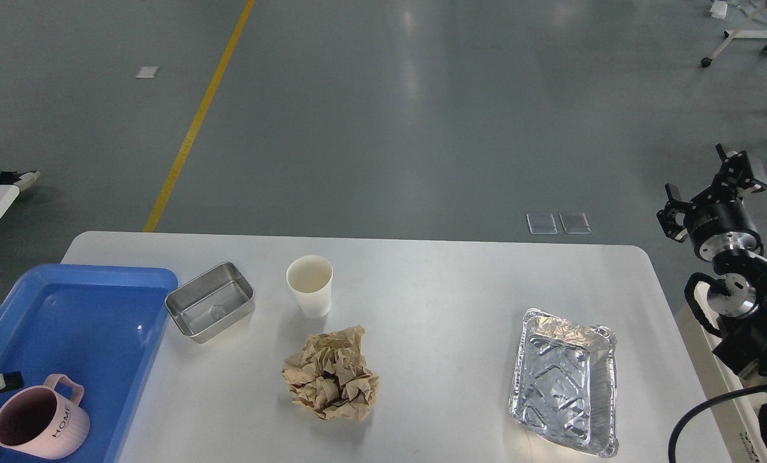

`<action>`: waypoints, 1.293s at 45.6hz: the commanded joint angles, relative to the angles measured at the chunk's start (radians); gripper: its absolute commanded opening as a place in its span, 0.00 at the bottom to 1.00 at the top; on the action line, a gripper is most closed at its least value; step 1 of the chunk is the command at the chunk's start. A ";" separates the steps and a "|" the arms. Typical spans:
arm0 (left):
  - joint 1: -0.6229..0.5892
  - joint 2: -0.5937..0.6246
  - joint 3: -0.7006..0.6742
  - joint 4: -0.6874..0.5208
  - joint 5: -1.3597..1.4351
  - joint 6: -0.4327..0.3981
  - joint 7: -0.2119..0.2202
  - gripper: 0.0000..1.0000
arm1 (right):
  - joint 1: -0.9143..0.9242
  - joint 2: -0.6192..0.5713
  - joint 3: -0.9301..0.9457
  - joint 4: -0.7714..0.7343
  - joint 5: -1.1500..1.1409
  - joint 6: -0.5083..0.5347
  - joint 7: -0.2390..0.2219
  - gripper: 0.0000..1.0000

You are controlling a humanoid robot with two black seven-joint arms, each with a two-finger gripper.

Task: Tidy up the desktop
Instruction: 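Release the pink mug and withdraw the left gripper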

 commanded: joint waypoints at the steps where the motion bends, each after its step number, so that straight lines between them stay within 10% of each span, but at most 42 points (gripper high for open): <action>1: -0.004 0.145 -0.002 -0.110 0.002 0.000 -0.004 0.97 | 0.003 0.001 0.000 0.000 0.000 0.000 0.000 1.00; 16: -0.036 0.492 -0.039 -0.244 0.003 -0.047 -0.045 0.97 | 0.012 0.001 0.000 0.000 0.000 0.000 0.000 1.00; 31: -0.063 0.575 -0.223 -0.238 0.003 -0.242 -0.049 0.97 | 0.022 -0.002 0.000 0.000 0.000 0.000 0.000 1.00; 48: -0.084 0.441 -0.266 -0.233 0.002 -0.238 0.106 0.97 | 0.016 -0.002 -0.009 -0.002 0.000 0.002 0.000 1.00; 59: -0.128 0.072 -0.327 -0.086 -0.009 -0.235 0.338 0.97 | 0.021 0.003 -0.012 0.000 0.000 0.000 0.000 1.00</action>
